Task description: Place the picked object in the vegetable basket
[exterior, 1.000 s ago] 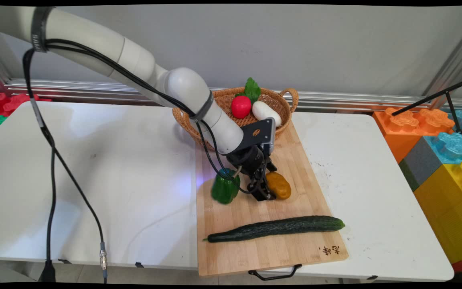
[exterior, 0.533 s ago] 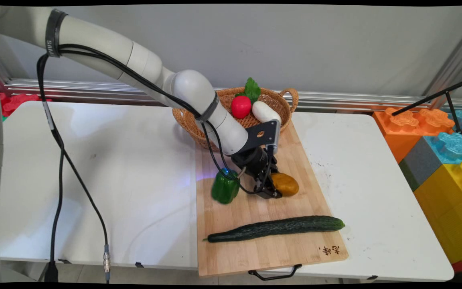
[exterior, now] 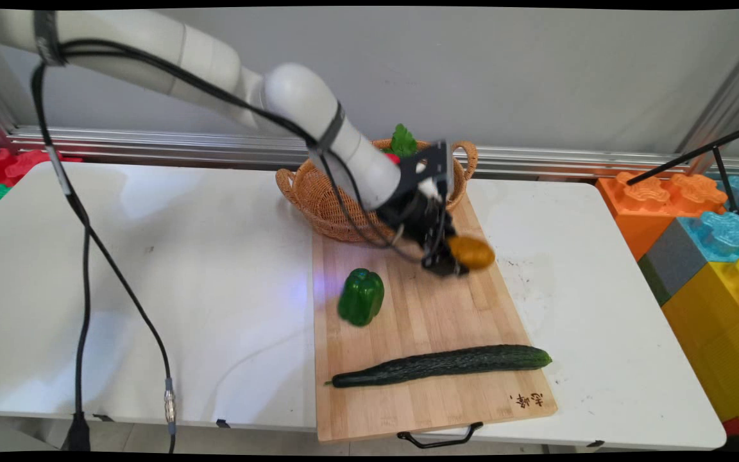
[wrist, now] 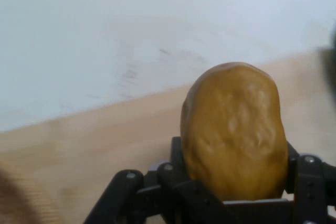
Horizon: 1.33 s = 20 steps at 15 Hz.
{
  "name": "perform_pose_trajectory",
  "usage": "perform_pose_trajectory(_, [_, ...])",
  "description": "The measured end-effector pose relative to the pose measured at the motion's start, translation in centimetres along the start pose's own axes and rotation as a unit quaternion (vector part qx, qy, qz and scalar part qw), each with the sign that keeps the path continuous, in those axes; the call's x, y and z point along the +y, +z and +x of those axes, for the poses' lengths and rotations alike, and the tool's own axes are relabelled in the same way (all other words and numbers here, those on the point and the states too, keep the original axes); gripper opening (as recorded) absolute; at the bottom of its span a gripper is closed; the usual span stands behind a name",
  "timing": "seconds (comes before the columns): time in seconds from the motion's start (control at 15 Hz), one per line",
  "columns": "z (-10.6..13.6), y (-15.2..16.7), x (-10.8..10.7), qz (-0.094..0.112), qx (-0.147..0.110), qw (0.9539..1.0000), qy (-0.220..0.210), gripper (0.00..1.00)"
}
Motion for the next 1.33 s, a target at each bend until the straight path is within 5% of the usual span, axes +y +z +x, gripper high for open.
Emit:
perform_pose_trajectory(0.27, [1.4, -3.5, -2.6, 0.07, 0.005, 0.9972, -0.026, 0.0])
perform_pose_trajectory(0.47, [0.6, -6.2, -5.6, 0.134, -0.007, 0.9889, -0.063, 0.0])
perform_pose_trajectory(0.67, [-0.7, -7.6, -7.6, 0.174, -0.021, 0.98, -0.095, 0.0])
perform_pose_trajectory(1.0, [-4.2, -7.7, -10.0, 0.21, -0.047, 0.9637, -0.157, 0.0])
perform_pose_trajectory(1.33, [-7.0, -5.3, -11.3, 0.212, -0.058, 0.9518, -0.214, 0.0])
